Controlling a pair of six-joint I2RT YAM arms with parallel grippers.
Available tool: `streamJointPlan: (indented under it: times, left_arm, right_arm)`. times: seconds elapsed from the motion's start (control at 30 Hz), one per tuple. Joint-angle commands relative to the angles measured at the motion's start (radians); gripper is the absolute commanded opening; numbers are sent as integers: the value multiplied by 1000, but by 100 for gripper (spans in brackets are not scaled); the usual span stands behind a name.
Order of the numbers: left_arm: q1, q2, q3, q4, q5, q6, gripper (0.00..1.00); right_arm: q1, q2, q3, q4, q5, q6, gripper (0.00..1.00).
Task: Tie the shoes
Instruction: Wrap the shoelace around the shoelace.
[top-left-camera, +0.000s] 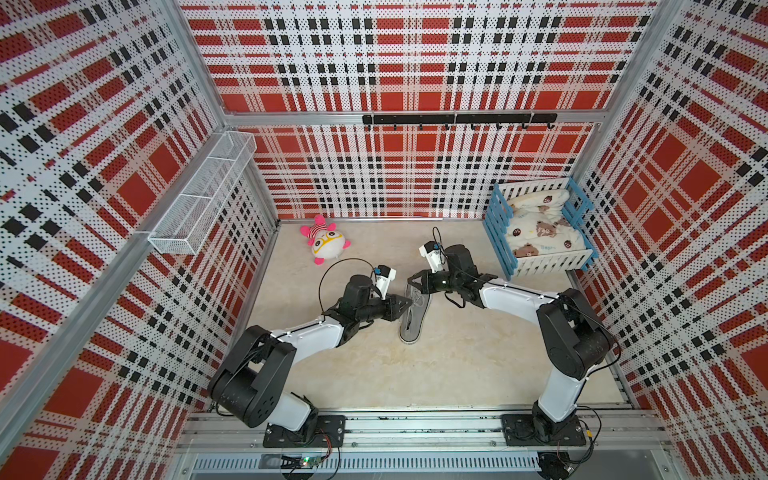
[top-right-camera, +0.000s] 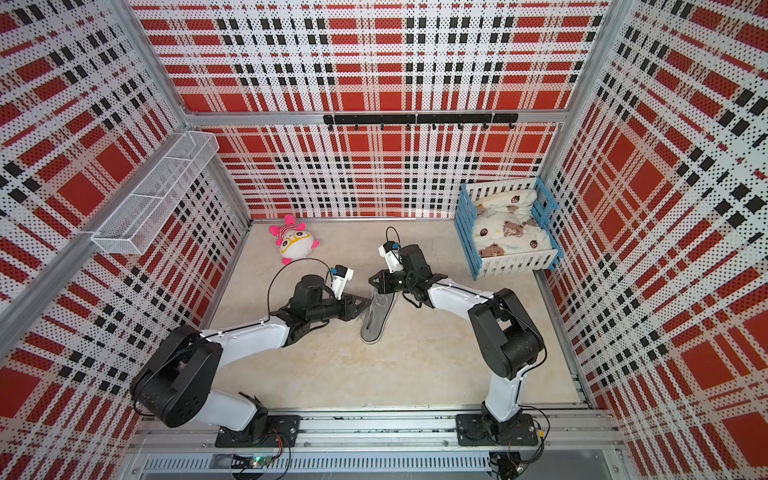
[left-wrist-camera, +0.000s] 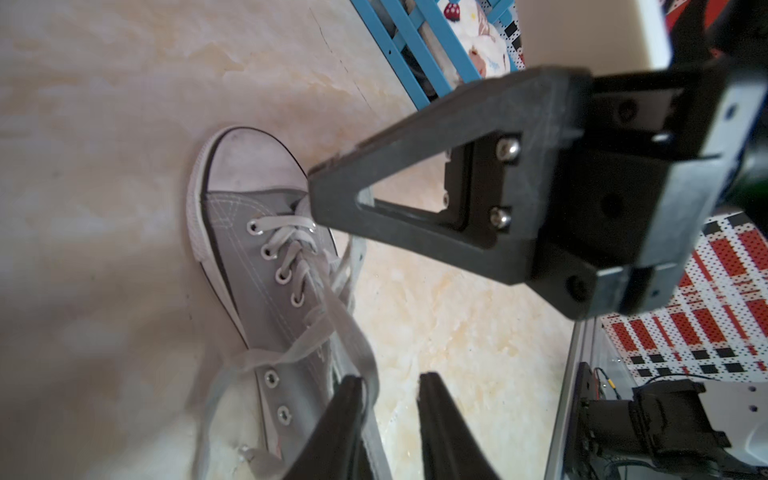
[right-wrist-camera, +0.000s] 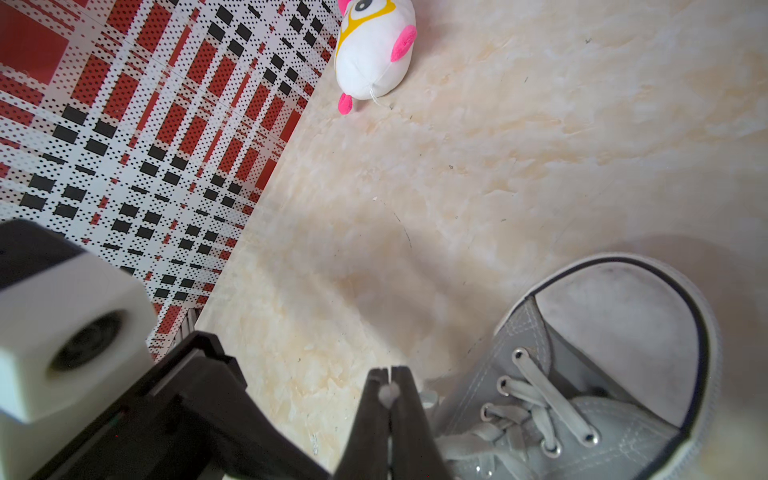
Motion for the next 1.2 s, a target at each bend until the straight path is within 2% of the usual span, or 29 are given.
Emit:
streamJointPlan:
  times: [0.0, 0.17, 0.4, 0.57, 0.73, 0.87, 0.97, 1.17]
  left_arm:
    - [-33, 12, 37, -21, 25, 18, 24]
    - [-78, 36, 66, 61, 93, -38, 23]
    - [-108, 85, 105, 83, 109, -50, 25]
    - [-77, 0, 36, 81, 36, -49, 32]
    - [-3, -157, -90, 73, -77, -41, 39]
    - [56, -232, -152, 55, -173, -30, 46]
    - [77, -206, -159, 33, -217, 4, 52]
    - [67, -73, -108, 33, -150, 65, 59]
  right_arm:
    - [-4, 12, 41, 20, -32, -3, 0]
    - [-4, 22, 45, 36, -51, 13, 0]
    - [-8, 28, 44, 36, -57, 16, 0]
    - [-11, 29, 42, 33, -61, 12, 0]
    - [-13, 33, 35, 41, -62, 12, 0]
    - [-13, 35, 29, 49, -61, 16, 0]
    - [-13, 40, 30, 52, -62, 18, 0]
    - [-12, 38, 36, 42, -60, 15, 0]
